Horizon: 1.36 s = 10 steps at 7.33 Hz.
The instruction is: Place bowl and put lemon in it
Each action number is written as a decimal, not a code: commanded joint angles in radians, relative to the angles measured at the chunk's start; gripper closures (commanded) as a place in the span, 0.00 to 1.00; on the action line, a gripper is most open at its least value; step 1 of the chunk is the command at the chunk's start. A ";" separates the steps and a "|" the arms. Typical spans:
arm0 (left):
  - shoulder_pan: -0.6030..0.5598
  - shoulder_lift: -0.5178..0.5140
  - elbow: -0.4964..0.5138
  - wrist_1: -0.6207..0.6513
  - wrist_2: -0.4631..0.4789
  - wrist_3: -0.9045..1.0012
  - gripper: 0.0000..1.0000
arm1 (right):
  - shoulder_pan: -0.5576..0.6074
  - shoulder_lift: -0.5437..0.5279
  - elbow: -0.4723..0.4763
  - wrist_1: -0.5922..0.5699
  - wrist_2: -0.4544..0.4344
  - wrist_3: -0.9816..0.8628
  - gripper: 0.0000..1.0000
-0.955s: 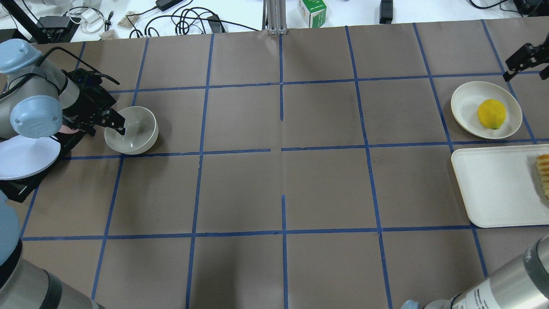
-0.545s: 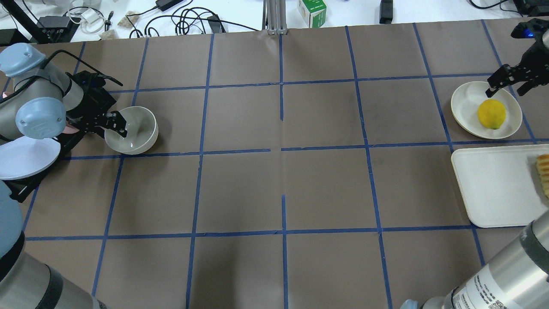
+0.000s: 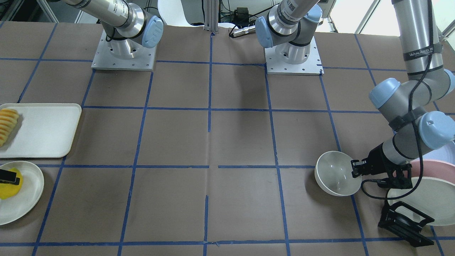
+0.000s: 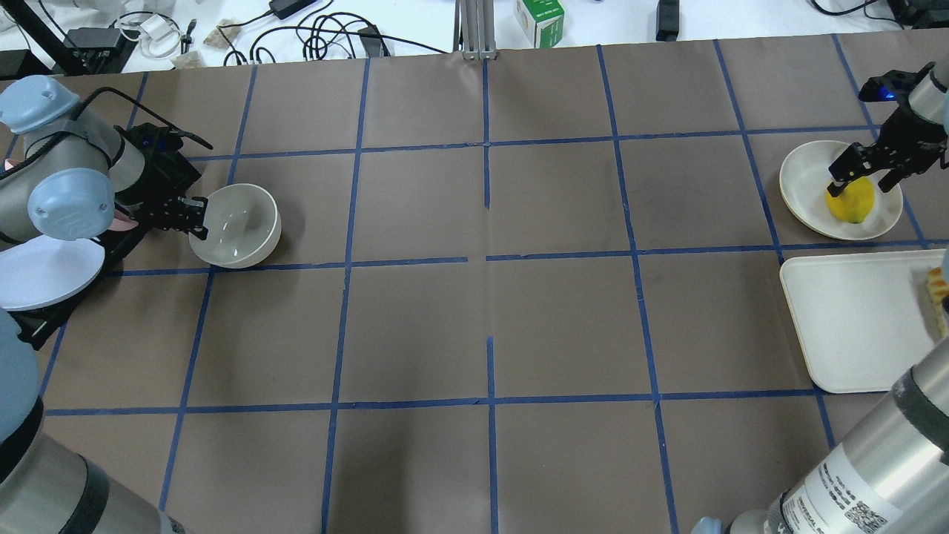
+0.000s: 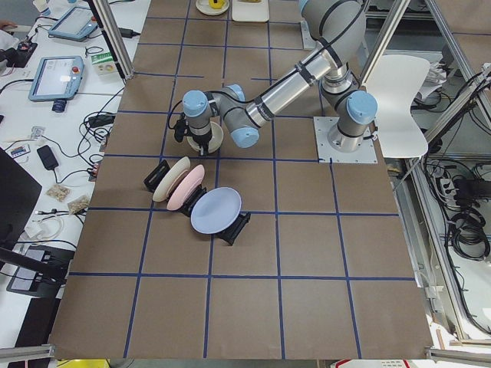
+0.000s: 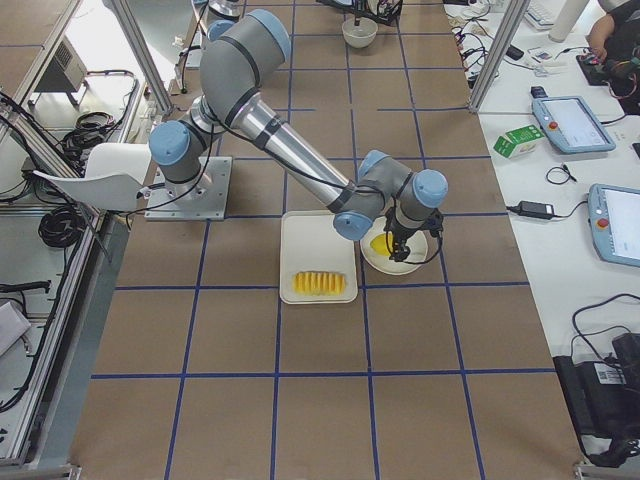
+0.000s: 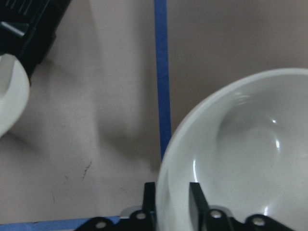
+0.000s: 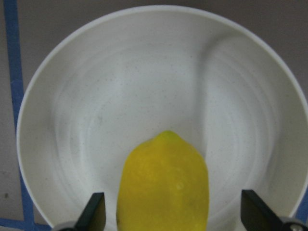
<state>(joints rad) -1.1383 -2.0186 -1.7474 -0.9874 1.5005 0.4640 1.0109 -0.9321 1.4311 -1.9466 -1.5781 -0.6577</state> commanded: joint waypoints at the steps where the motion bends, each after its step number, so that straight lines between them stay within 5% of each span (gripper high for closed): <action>1: -0.001 0.021 0.026 -0.023 0.004 -0.002 1.00 | 0.000 0.001 0.032 -0.034 0.000 0.001 0.32; 2: -0.009 0.035 0.064 -0.115 0.003 -0.002 1.00 | 0.000 -0.001 0.031 -0.040 -0.002 0.003 0.68; 3: -0.018 0.047 0.087 -0.176 0.003 -0.004 1.00 | 0.000 -0.001 0.031 -0.037 0.000 0.003 0.77; 5: -0.072 0.096 0.086 -0.232 -0.032 -0.031 1.00 | 0.011 -0.039 0.002 -0.006 -0.003 0.003 0.79; 6: -0.168 0.122 0.080 -0.238 -0.107 -0.089 1.00 | 0.014 -0.103 -0.023 0.097 0.006 0.004 0.78; 8: -0.414 0.132 0.086 -0.200 -0.108 -0.410 1.00 | 0.014 -0.268 -0.076 0.327 0.006 0.006 0.78; 10: -0.561 0.072 0.062 -0.015 -0.111 -0.648 1.00 | 0.018 -0.437 -0.072 0.513 0.003 0.058 0.76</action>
<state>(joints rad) -1.6003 -1.9129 -1.6706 -1.1121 1.3931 -0.0228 1.0265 -1.2576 1.3590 -1.5599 -1.5750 -0.6346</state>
